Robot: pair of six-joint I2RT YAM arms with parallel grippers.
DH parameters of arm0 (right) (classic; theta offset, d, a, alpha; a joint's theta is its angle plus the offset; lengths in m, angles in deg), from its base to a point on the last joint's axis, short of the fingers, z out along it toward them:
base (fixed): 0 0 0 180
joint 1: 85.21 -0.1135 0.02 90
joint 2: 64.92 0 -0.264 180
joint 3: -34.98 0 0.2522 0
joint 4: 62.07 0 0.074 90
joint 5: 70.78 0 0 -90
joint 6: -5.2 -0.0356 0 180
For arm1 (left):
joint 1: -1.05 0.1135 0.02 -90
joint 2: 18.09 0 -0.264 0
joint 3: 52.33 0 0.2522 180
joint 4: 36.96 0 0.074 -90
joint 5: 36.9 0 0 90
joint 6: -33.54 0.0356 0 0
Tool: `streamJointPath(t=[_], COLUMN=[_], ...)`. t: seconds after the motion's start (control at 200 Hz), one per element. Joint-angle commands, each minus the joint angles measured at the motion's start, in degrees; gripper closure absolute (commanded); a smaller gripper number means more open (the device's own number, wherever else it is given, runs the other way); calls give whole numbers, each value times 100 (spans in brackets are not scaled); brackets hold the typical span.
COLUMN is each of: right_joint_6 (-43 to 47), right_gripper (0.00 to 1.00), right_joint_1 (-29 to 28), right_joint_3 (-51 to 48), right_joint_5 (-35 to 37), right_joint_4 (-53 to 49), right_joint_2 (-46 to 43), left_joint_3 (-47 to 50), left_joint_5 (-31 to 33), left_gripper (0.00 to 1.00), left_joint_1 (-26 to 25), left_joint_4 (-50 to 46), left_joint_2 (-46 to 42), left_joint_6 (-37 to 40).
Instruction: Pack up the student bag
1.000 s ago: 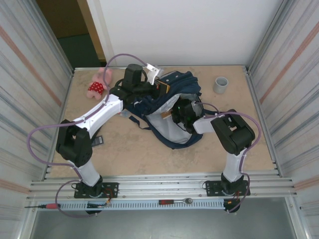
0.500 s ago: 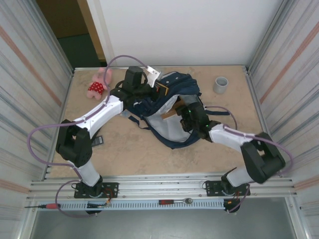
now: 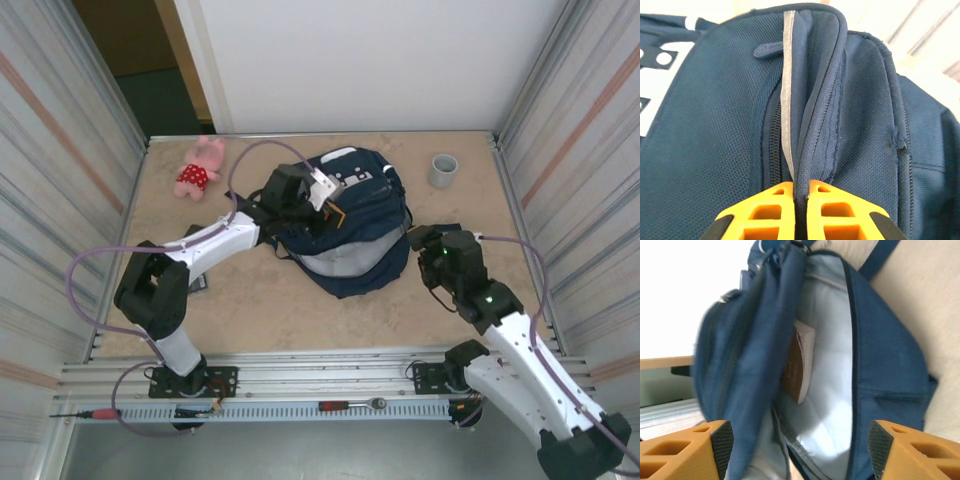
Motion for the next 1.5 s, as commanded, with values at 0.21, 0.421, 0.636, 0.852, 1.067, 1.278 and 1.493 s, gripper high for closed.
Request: streamJointPath(t=[0.21, 0.421, 0.636, 0.852, 1.067, 1.278, 1.493], right_joint_6=[2682, 4735, 7502, 9018, 9617, 9862, 10257], right_gripper=[29, 29, 28, 10, 6, 42, 100], right_joint_1=[228, -98, -1440, -2534, -2734, -2686, -2570], right_joint_3=[945, 1567, 2488, 3052, 3091, 2983, 3094], right_joint_5=[-473, -1479, -906, -403, -475, -313, -492], right_joint_4=[-761, -689, -1398, -1741, -1365, -1094, -1343], right_joint_2=[487, 1375, 2502, 4081, 5285, 5841, 5124], left_joint_3=[566, 415, 459, 1266, 2217, 2943, 3341], left_joint_5=[386, 380, 492, 621, 771, 690, 119], left_gripper=[84, 43, 31, 30, 29, 29, 36], left_joint_1=[-445, -266, 581, 1338, 1796, 2001, 2251], left_joint_4=[346, 471, -10, -455, -568, -77, 603], left_joint_2=[454, -56, -1061, -2019, -2653, -2659, -2370], left_joint_6=[261, -444, -1442, -1876, -2273, -2718, -2768])
